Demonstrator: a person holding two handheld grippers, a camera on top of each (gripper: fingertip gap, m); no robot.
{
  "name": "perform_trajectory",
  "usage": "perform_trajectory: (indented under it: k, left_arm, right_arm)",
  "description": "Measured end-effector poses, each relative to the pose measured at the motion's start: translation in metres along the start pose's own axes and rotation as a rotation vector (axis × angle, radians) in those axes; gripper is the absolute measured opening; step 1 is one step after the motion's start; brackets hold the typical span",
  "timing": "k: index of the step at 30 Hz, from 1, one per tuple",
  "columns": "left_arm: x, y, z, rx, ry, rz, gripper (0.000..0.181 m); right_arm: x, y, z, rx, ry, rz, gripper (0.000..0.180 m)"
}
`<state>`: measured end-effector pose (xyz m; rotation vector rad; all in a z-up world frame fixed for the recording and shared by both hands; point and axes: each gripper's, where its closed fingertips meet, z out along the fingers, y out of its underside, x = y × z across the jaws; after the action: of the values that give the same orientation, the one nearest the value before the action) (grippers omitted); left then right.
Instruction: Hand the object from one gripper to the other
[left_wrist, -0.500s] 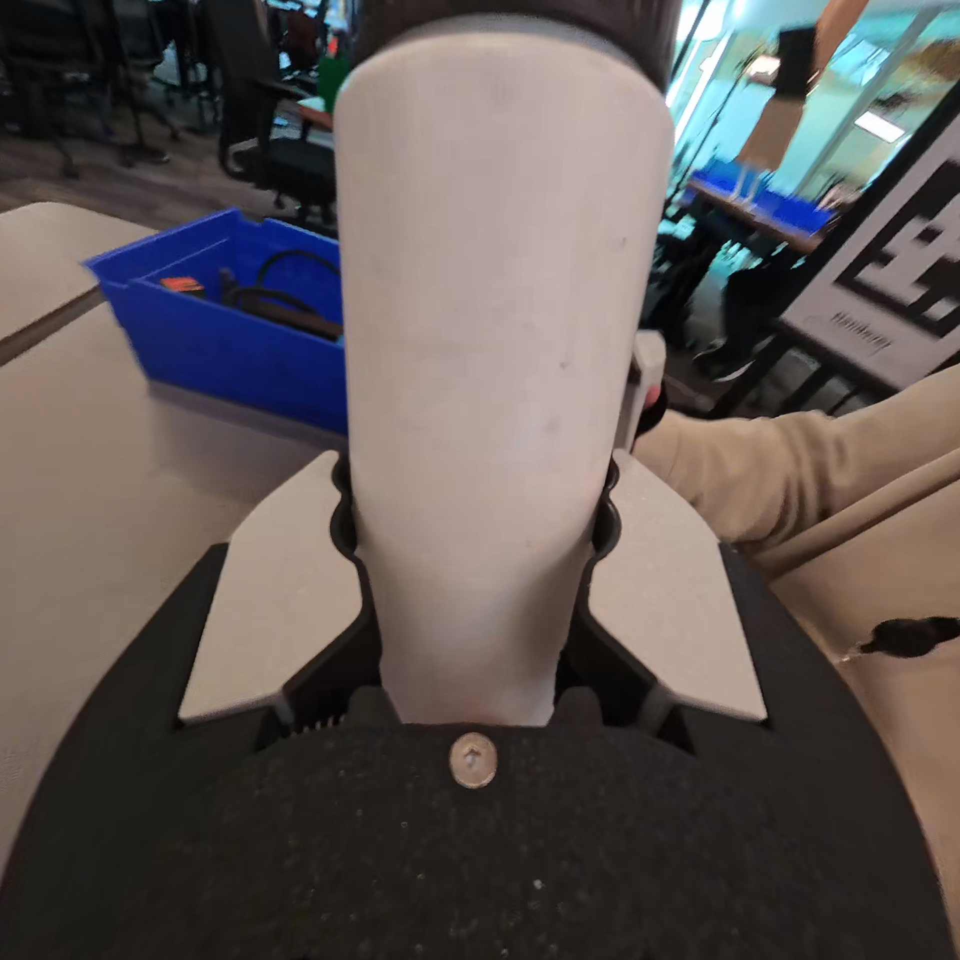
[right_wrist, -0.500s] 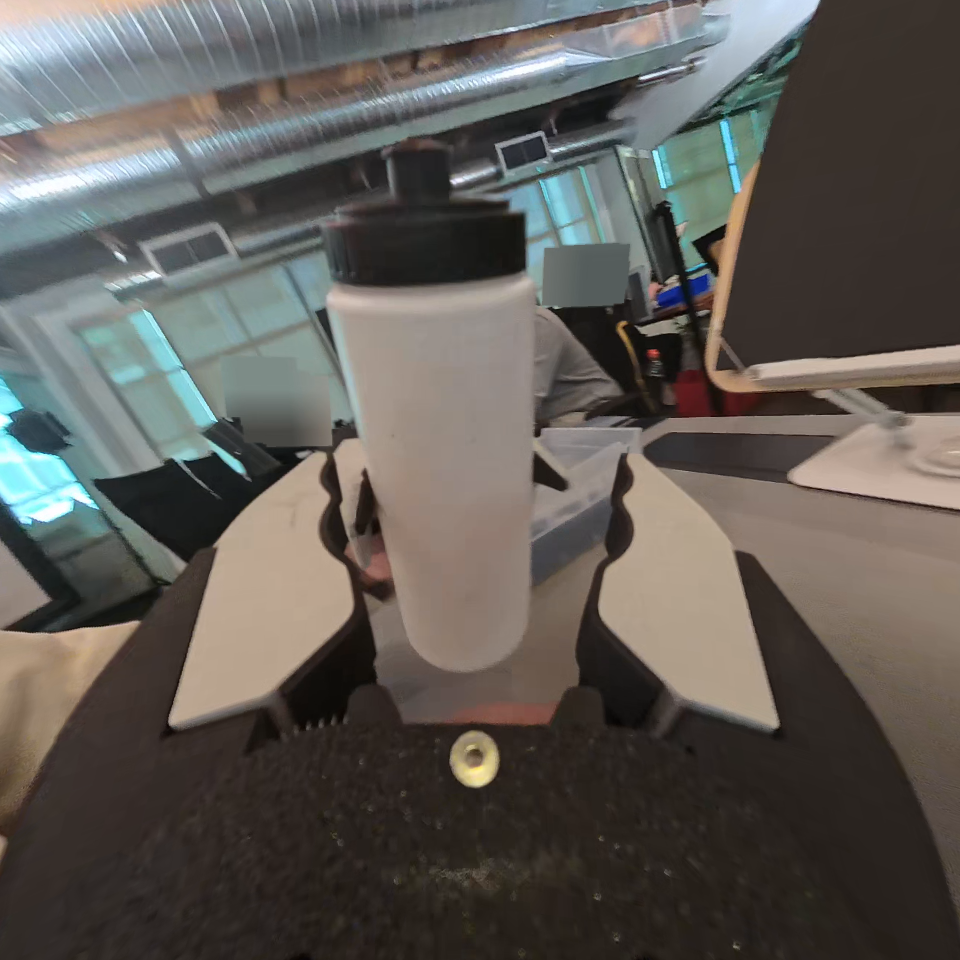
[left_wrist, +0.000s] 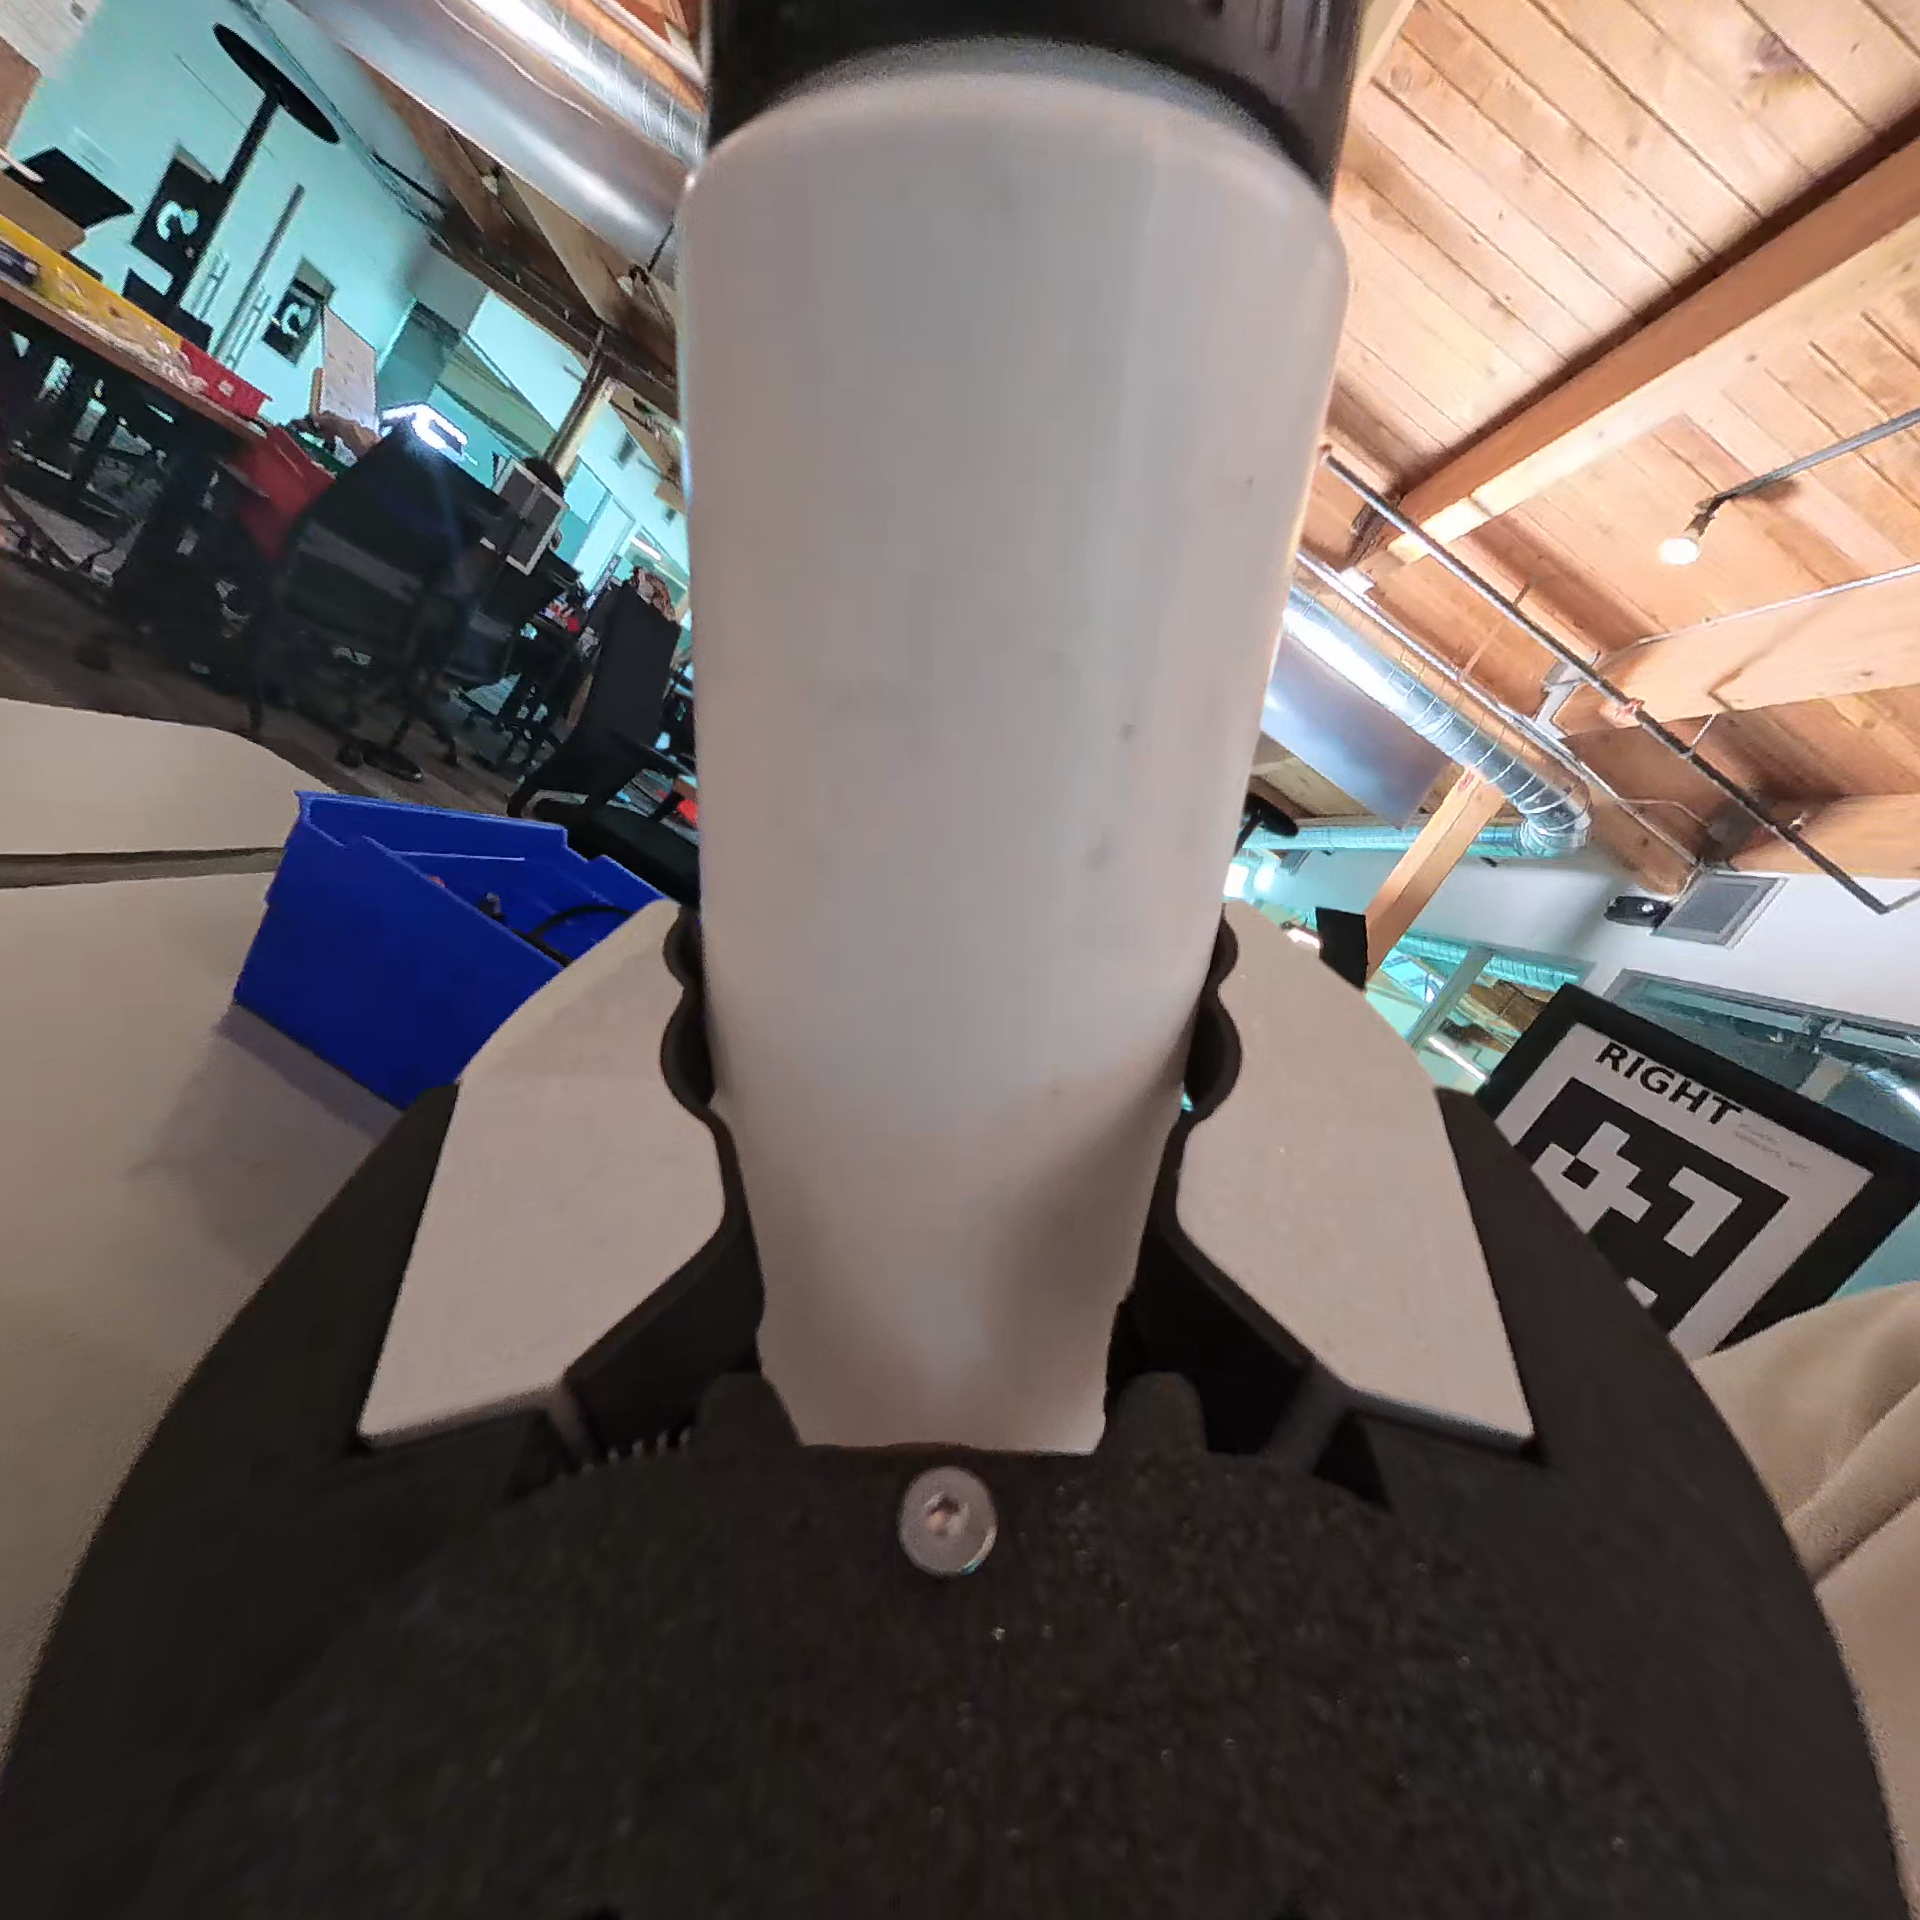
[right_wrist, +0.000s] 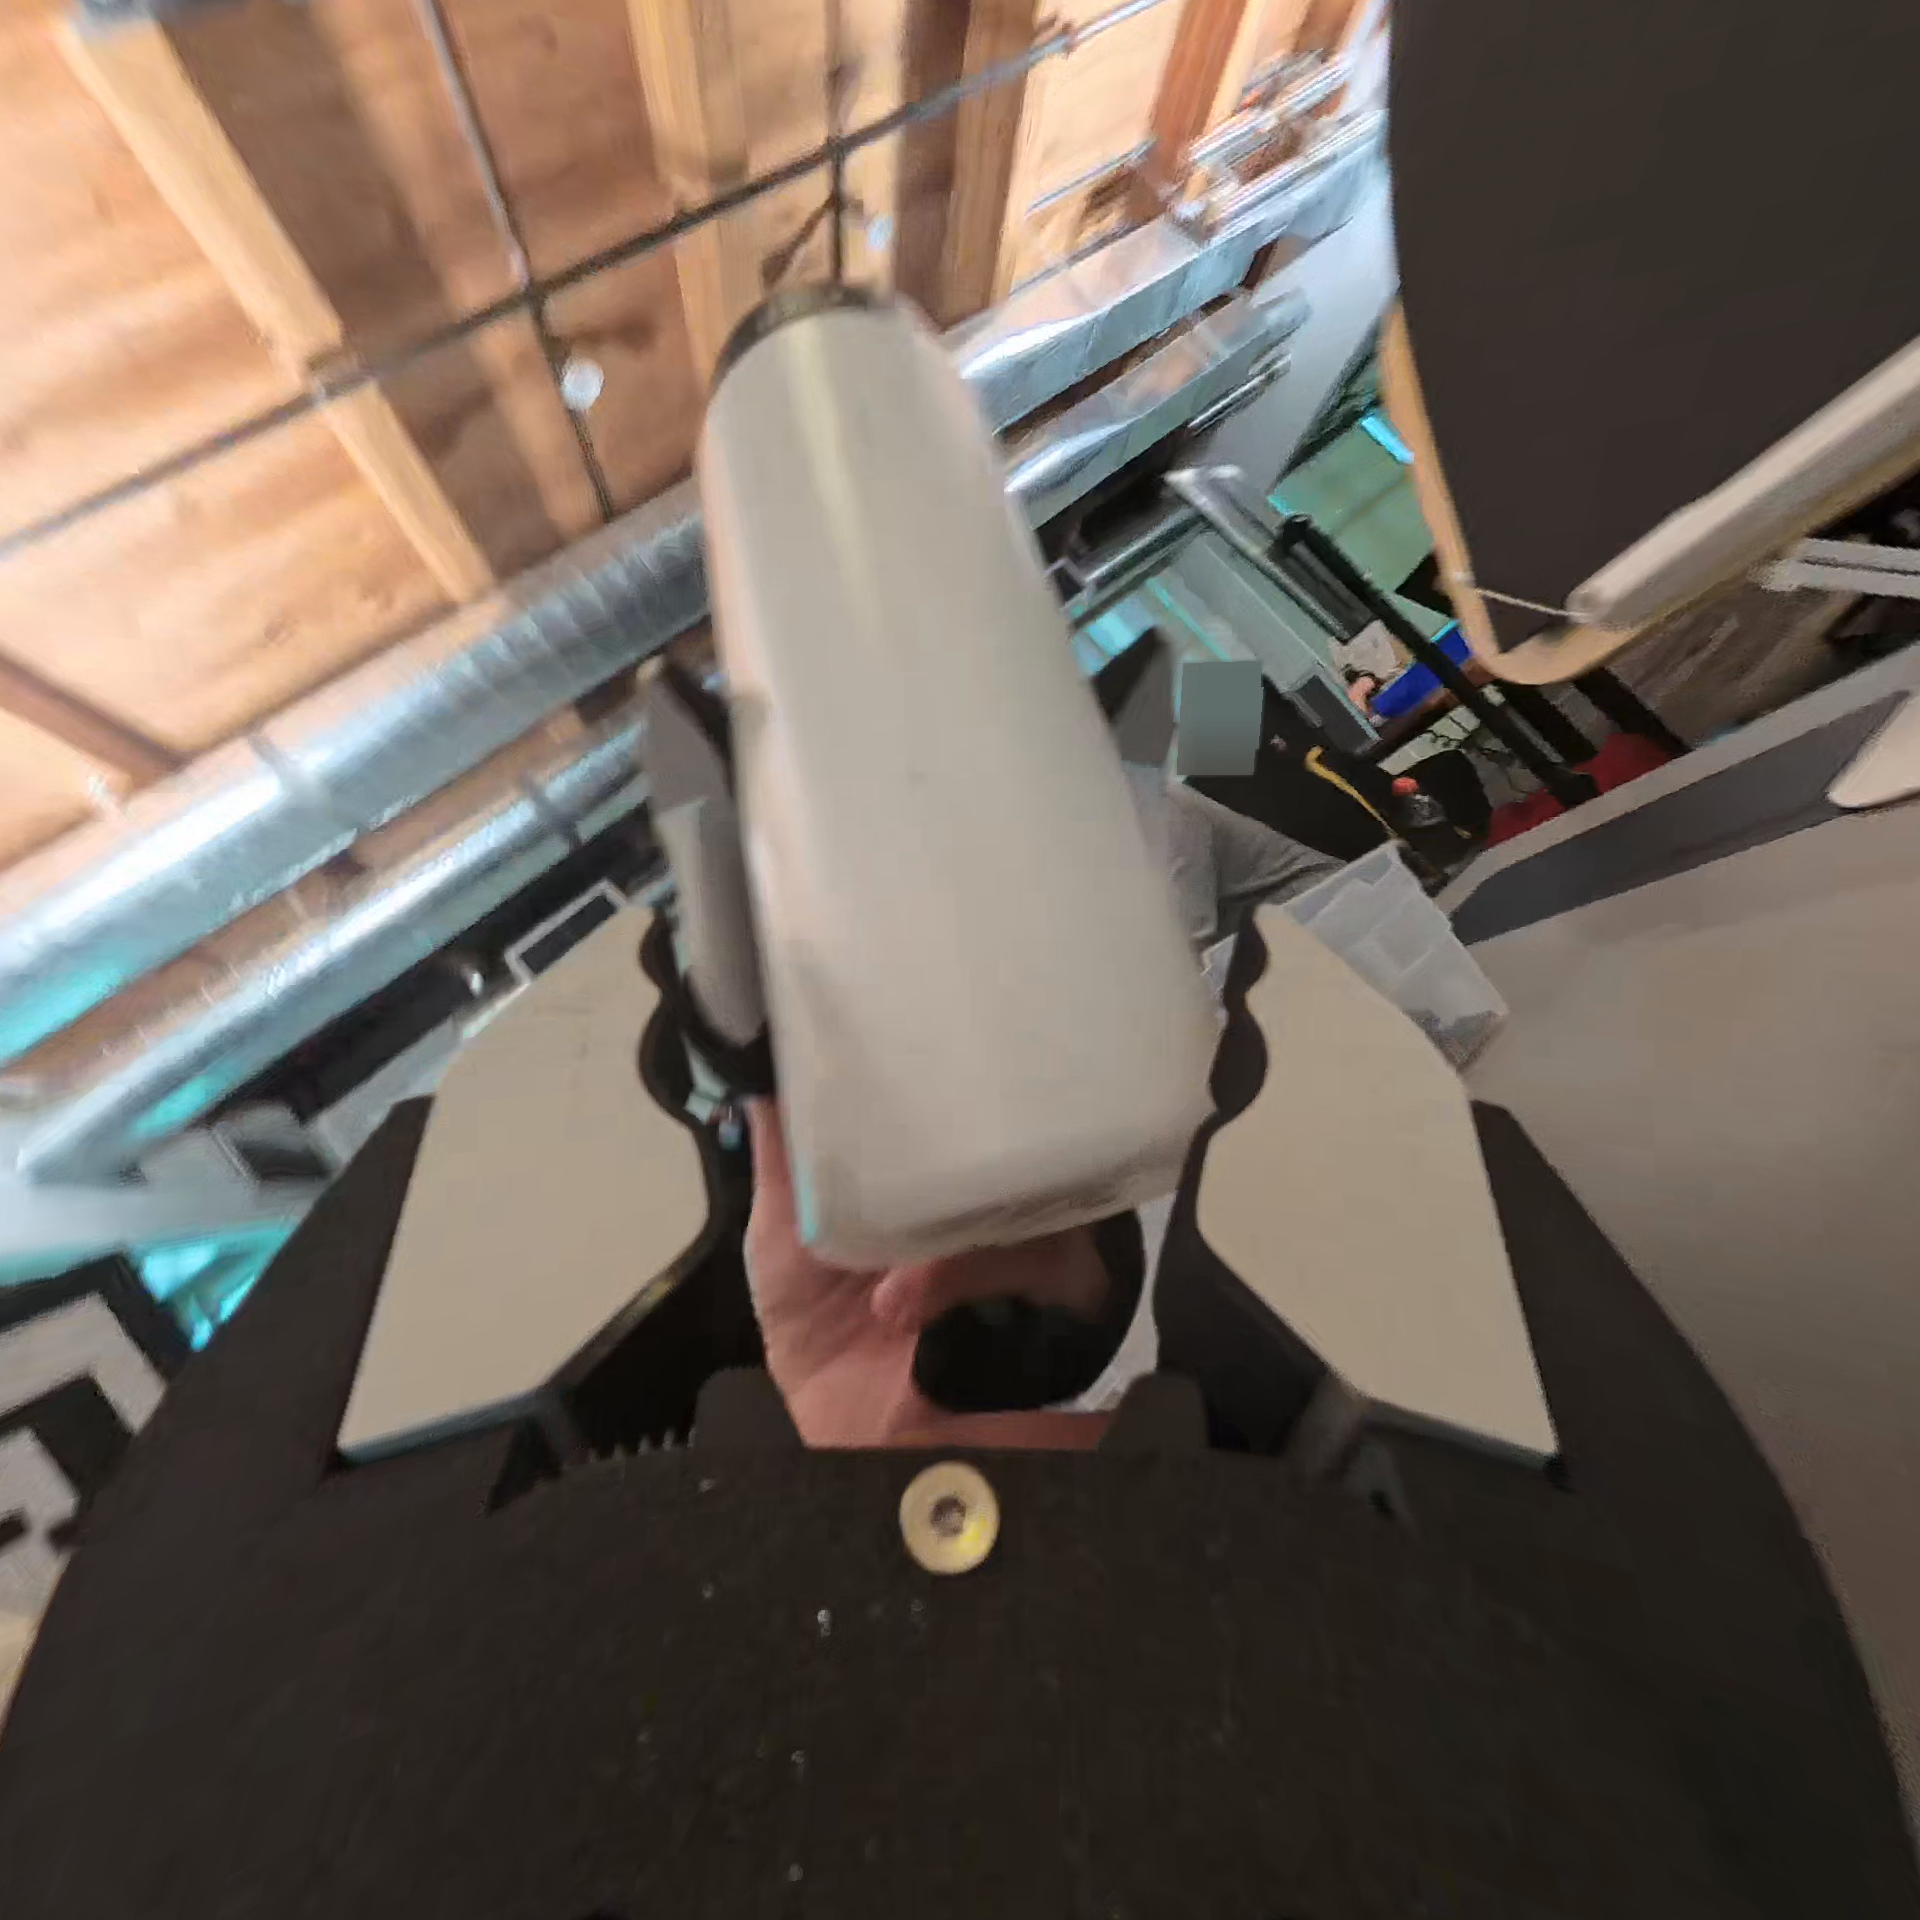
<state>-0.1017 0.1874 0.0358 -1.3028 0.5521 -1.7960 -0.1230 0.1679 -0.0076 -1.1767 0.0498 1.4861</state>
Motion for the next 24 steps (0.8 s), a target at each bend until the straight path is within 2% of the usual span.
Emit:
perform_trajectory:
  k: [1,2,5,9,12,14,17,19,21,22,24]
  left_arm:
    - [0.001,0.003,0.002,0.010,0.005,-0.001,0.090]
    - [0.000,0.004,0.003,0.019,-0.009,0.000,0.089]
    - [-0.001,0.009,0.003,-0.018,0.004,-0.013,0.090]
    - [0.003,0.017,0.007,-0.118,0.037,-0.009,0.090]
    - [0.001,0.020,0.005,-0.226,-0.012,0.089,0.087]
    - [-0.002,0.012,-0.001,-0.267,-0.049,0.140,0.098]
    - [-0.004,-0.004,-0.016,-0.355,-0.094,0.164,0.104]
    - [-0.003,-0.011,-0.032,-0.466,-0.136,0.169,0.105]
    - [-0.004,-0.010,-0.044,-0.554,-0.160,0.151,0.096]
    - [-0.008,-0.008,-0.047,-0.564,-0.170,0.143,0.102]
    - [-0.014,-0.006,-0.051,-0.563,-0.160,0.095,0.096]
  right_arm:
    - [0.008,-0.001,0.000,0.018,0.024,0.033,0.090]
    - [0.008,-0.002,-0.001,0.027,-0.001,0.053,0.089]
    - [0.006,0.001,-0.004,-0.080,-0.020,0.013,0.081]
    - [0.002,-0.002,-0.009,-0.136,-0.015,-0.020,0.079]
    - [0.002,-0.005,-0.014,-0.143,-0.026,0.003,0.079]
    - [0.002,-0.007,-0.015,-0.148,-0.032,0.010,0.078]
    - [0.002,-0.010,-0.017,-0.174,-0.048,0.013,0.076]
    - [0.003,-0.009,-0.019,-0.232,-0.049,-0.017,0.075]
    - [0.009,0.008,-0.019,-0.378,-0.036,-0.045,0.075]
    - [0.012,0.018,-0.018,-0.426,-0.020,-0.065,0.075]
    - [0.016,0.035,-0.015,-0.503,-0.019,-0.036,0.075]
